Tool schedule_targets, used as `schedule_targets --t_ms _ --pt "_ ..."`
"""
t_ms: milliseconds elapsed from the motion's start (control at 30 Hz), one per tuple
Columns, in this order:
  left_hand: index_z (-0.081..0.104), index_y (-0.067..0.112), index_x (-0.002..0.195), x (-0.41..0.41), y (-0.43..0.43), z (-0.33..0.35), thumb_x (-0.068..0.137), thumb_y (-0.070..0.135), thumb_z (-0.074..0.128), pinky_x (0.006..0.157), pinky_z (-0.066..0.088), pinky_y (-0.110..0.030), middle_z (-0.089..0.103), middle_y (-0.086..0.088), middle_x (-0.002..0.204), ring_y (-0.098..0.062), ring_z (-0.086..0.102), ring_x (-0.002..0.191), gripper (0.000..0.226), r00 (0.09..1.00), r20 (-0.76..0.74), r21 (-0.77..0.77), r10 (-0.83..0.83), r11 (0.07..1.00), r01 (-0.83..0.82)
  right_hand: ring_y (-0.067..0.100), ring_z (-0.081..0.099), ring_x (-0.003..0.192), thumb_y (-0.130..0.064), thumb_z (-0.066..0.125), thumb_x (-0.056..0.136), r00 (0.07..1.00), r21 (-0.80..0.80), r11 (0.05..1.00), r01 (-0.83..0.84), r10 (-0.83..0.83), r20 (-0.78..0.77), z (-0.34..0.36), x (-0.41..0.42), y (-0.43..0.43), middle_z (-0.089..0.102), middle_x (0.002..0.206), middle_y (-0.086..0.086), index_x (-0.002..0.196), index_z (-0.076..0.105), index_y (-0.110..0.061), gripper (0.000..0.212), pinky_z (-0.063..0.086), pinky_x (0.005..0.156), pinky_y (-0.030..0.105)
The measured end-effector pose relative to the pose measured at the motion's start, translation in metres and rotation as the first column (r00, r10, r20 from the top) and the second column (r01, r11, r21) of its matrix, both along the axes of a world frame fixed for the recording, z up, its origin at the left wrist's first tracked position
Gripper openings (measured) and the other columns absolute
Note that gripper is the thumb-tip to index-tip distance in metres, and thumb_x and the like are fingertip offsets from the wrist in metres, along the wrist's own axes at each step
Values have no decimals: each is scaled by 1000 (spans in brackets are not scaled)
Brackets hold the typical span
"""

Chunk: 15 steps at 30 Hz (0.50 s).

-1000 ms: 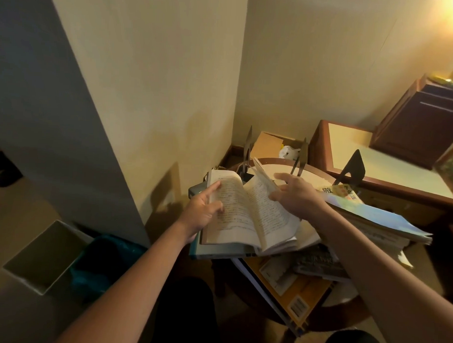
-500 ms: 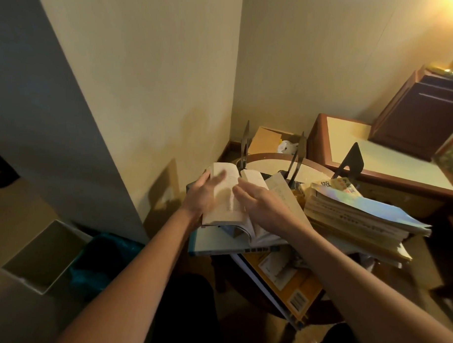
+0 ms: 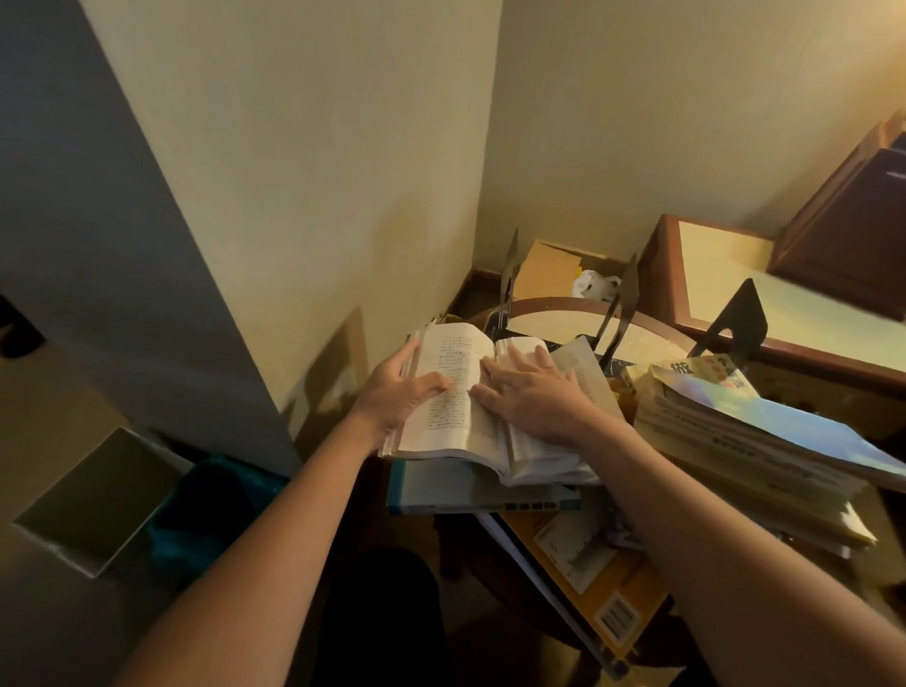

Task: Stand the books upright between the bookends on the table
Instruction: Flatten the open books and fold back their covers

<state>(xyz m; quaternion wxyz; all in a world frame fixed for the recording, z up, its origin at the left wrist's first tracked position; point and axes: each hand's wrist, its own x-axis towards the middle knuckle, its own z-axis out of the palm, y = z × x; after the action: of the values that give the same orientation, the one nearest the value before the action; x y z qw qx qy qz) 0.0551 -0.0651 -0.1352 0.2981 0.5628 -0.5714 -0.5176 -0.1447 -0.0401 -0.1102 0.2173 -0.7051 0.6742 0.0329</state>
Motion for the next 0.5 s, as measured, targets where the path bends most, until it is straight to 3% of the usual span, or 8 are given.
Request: schedule_targets --t_ms 167,267,333,400,500 --pt "22 26 159 2 6 -23 77 72 64 111 39 -55 30 -4 161 -31 35 143 103 952 301 46 -55 998 43 30 -24 149 -76 25 93 995 28 997 -68 70 -76 -17 -2 -8 -3 167 -9 155 12 -47 70 -4 114 72" --pt "18 28 160 -3 14 -30 92 65 52 120 23 -58 12 -1 168 -31 17 152 85 909 399 15 -119 992 123 29 -25 149 -80 27 89 995 32 997 -67 70 -76 -22 -2 -12 -5 167 -11 154 12 -50 73 -4 114 72" --pt "16 33 160 -8 18 -32 101 60 38 122 16 -56 6 3 169 -27 11 154 68 829 548 -139 -113 965 223 28 -25 149 -81 28 89 995 31 997 -64 66 -76 -22 -2 -14 -6 167 -11 154 12 -51 73 -4 115 71" --pt "25 33 157 -10 16 -35 105 50 32 123 11 -52 14 7 167 -20 10 154 55 756 649 -292 -90 888 357 28 -24 149 -81 28 89 995 32 997 -63 66 -80 -22 -2 -15 -6 167 -11 154 12 -51 73 -4 116 70" --pt "29 29 156 -13 7 -33 109 41 26 125 5 -49 25 11 164 -12 14 153 49 699 695 -254 -168 852 458 28 -24 150 -80 30 89 994 33 998 -54 57 -92 -23 -2 -17 -7 167 -11 154 12 -52 72 -4 117 67"
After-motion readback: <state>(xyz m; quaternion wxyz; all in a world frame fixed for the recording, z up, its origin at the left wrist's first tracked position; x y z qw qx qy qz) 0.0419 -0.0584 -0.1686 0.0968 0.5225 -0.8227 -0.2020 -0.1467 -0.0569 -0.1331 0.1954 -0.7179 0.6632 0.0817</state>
